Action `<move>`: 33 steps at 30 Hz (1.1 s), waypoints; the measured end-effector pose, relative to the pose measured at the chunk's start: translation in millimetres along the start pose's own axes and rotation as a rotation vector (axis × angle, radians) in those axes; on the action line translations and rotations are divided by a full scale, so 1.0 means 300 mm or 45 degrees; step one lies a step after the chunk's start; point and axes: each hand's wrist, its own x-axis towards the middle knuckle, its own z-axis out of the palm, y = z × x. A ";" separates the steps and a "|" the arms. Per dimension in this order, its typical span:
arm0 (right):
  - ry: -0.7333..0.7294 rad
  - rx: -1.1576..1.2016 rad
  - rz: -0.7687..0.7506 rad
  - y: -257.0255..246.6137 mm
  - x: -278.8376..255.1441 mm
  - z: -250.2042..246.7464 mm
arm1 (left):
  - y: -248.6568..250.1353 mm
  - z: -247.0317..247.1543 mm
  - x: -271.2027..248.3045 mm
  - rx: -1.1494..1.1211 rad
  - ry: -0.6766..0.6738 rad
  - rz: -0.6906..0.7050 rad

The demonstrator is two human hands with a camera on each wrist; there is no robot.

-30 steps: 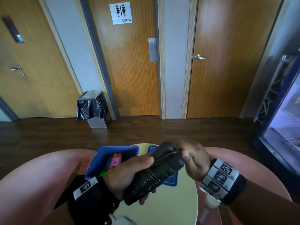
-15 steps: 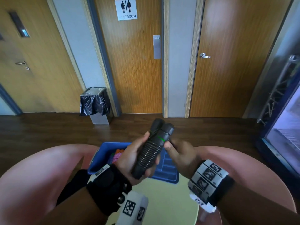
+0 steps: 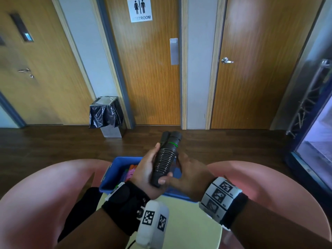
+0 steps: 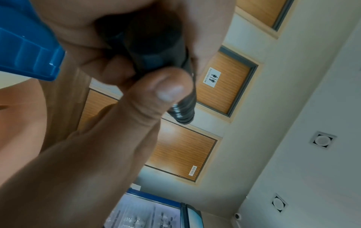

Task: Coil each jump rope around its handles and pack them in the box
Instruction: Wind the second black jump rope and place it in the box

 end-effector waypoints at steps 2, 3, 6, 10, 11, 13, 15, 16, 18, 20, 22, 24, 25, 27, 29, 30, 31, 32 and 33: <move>-0.017 0.014 -0.019 -0.027 0.000 -0.021 | 0.006 0.030 -0.021 -0.041 0.009 0.049; -0.034 0.002 -0.013 -0.045 -0.005 -0.036 | 0.008 0.042 -0.032 -0.064 -0.012 0.065; -0.036 -0.086 -0.024 -0.100 -0.017 -0.086 | 0.011 0.053 -0.052 -0.105 -0.102 0.066; -0.028 -0.171 -0.048 -0.121 -0.026 -0.117 | 0.019 0.051 -0.046 -0.056 -0.100 0.082; -0.016 -0.178 -0.050 -0.121 -0.028 -0.119 | 0.020 0.055 -0.044 -0.051 -0.085 0.090; 0.006 -0.202 -0.065 -0.122 -0.033 -0.116 | 0.022 0.061 -0.035 -0.023 -0.054 0.108; 0.025 -0.215 -0.078 -0.123 -0.035 -0.107 | 0.025 0.057 -0.024 -0.006 -0.026 0.117; 0.034 -0.220 -0.090 -0.124 -0.037 -0.104 | 0.026 0.052 -0.017 -0.009 -0.012 0.120; 0.049 -0.242 -0.121 -0.128 -0.044 -0.095 | 0.029 0.046 -0.010 -0.030 0.007 0.111; 0.059 -0.284 -0.138 -0.133 -0.050 -0.086 | 0.028 0.041 -0.004 -0.090 0.020 0.084; 0.068 -0.367 -0.132 -0.133 -0.055 -0.071 | 0.025 0.034 0.008 -0.134 0.060 0.067; 0.089 -0.435 -0.135 -0.125 -0.057 -0.055 | 0.019 0.030 0.022 -0.138 0.126 0.063; 0.095 -0.454 -0.139 -0.119 -0.060 -0.046 | 0.017 0.032 0.027 -0.137 0.158 0.064; 0.102 -0.474 -0.148 -0.109 -0.063 -0.028 | 0.013 0.048 0.025 -0.147 0.200 0.076; 0.104 -0.468 -0.151 -0.099 -0.062 -0.010 | 0.007 0.060 0.027 -0.186 0.237 0.103; 0.094 -0.458 -0.143 -0.093 -0.060 0.000 | 0.003 0.060 0.029 -0.192 0.256 0.112; 0.079 -0.454 -0.134 -0.087 -0.059 0.006 | -0.002 0.060 0.029 -0.187 0.267 0.113; 0.060 -0.456 -0.128 -0.079 -0.059 0.011 | -0.009 0.054 0.036 -0.188 0.276 0.115; 0.049 -0.451 -0.133 -0.069 -0.058 0.013 | -0.016 0.049 0.038 -0.199 0.268 0.122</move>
